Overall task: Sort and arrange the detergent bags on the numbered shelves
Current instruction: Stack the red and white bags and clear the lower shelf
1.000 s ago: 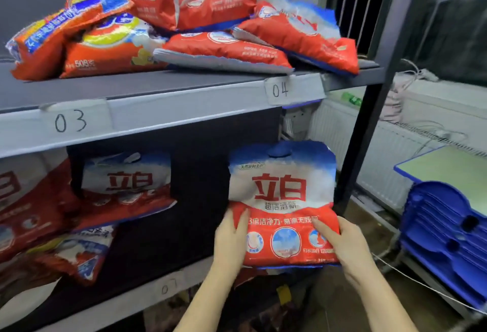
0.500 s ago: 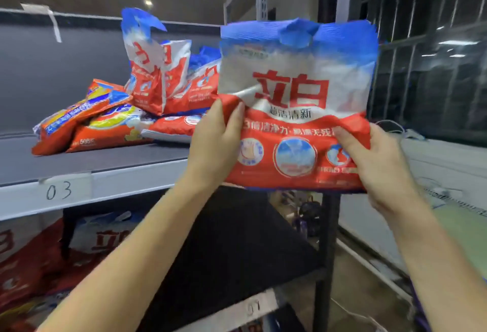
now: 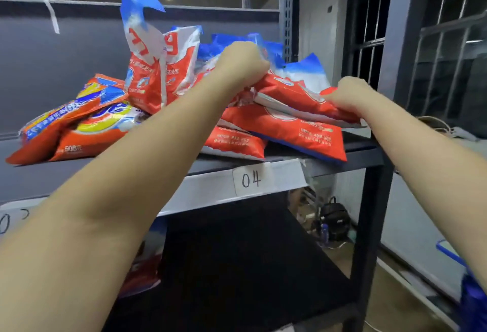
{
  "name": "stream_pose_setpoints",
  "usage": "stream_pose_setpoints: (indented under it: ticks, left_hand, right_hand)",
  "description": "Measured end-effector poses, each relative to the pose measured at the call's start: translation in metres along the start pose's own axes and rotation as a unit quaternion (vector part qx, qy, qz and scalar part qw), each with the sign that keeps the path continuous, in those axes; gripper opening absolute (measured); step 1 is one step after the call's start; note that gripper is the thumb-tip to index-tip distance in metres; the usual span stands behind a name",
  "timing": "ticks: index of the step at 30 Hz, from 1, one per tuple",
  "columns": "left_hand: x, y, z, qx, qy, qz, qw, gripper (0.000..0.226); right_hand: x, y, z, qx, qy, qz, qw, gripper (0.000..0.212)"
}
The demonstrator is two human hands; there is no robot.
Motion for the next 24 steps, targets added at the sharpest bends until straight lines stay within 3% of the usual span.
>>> stream_pose_setpoints:
  ticks: [3,5,9,12,15,19,24]
  left_hand:
    - [0.003,-0.001,-0.001,-0.052,-0.007,0.034,0.998,0.032]
    - [0.014,-0.006,0.0,-0.072,0.002,0.053,0.996,0.028]
    - [0.066,-0.024,-0.001,-0.089,0.018,0.108,0.99,0.031]
    - [0.134,-0.028,-0.006,-0.083,0.035,0.157,0.983,0.037]
    - [0.208,-0.017,-0.018,-0.05,0.032,0.15,0.987,0.039]
    - [0.293,0.032,-0.048,-0.065,-0.027,0.028,0.997,0.045]
    - [0.376,0.101,-0.114,-0.142,-0.109,-0.149,0.973,0.035]
  right_hand:
    - [0.005,-0.001,-0.001,0.037,-0.033,0.037,0.998,0.04]
    - [0.012,-0.005,-0.002,0.025,-0.052,0.072,0.996,0.03]
    - [0.06,-0.021,-0.012,-0.065,-0.143,0.13,0.979,0.036]
    - [0.13,-0.018,-0.014,-0.169,-0.206,0.135,0.954,0.028]
    - [0.196,0.015,-0.009,-0.238,-0.238,0.06,0.94,0.021]
    - [0.263,0.093,0.004,-0.283,-0.227,-0.062,0.93,0.021]
    - [0.309,0.223,0.012,-0.194,-0.172,-0.278,0.925,0.029]
Point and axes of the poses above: each hand's wrist, its own x-axis away from the middle knuckle, its own y-axis out of the palm, z = x × y, the point moved 4 cm from there along -x, towards the middle knuckle, and after that the axes turned 14 degrees about -x, right-handed, at the moved point
